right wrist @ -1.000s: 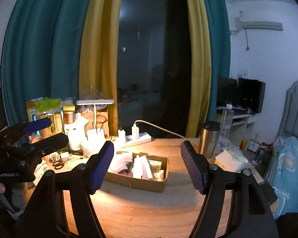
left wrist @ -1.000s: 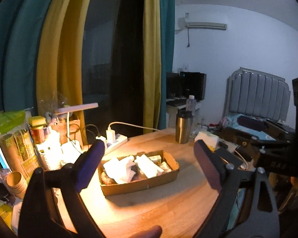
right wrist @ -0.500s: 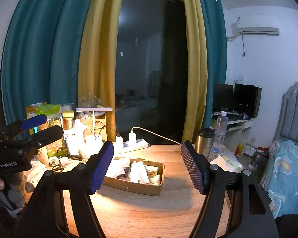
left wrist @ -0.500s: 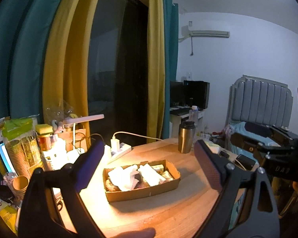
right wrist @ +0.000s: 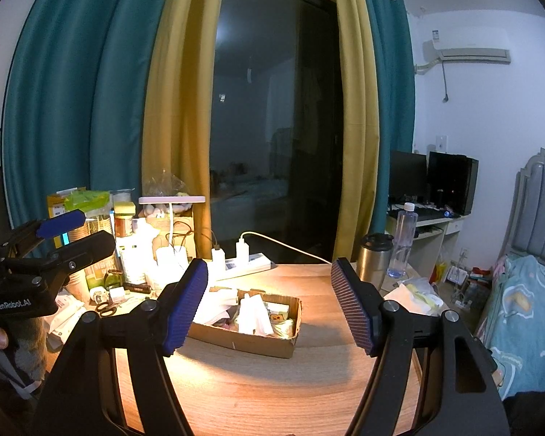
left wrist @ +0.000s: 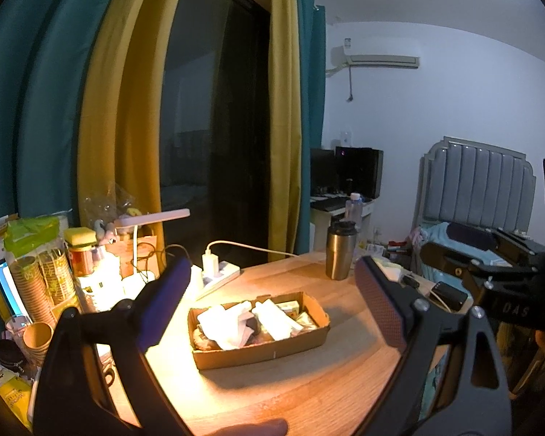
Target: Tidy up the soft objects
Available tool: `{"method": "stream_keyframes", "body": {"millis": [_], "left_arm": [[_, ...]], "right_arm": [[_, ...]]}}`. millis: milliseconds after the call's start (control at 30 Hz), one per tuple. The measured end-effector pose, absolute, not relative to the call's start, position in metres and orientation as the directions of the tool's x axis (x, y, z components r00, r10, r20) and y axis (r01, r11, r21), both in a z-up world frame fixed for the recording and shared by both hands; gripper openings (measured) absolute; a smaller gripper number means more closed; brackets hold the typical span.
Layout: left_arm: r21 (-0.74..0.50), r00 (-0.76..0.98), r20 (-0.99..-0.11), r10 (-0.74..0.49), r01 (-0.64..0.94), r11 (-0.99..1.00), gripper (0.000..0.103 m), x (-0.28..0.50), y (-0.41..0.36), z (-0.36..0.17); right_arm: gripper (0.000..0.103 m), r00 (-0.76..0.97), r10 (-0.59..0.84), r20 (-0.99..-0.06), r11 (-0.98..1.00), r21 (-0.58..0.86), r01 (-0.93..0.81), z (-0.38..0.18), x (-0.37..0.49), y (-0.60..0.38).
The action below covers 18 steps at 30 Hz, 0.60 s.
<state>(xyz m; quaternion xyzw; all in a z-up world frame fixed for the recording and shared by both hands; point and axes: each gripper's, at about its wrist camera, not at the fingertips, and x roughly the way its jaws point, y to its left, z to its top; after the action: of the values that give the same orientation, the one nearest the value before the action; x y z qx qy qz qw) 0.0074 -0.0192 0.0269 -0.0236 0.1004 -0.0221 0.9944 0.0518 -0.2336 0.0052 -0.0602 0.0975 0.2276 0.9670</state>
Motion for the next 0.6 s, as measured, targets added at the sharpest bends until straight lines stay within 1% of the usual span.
{"method": "stream_keyframes", "body": {"millis": [600], "left_arm": [[-0.04, 0.977, -0.205, -0.053, 0.046, 0.998, 0.093, 0.0107, -0.0234, 0.0267]], "right_arm": [[0.074, 0.875, 0.43, -0.221, 0.888, -0.071, -0.454, -0.0002, 0.0509, -0.2302]]}}
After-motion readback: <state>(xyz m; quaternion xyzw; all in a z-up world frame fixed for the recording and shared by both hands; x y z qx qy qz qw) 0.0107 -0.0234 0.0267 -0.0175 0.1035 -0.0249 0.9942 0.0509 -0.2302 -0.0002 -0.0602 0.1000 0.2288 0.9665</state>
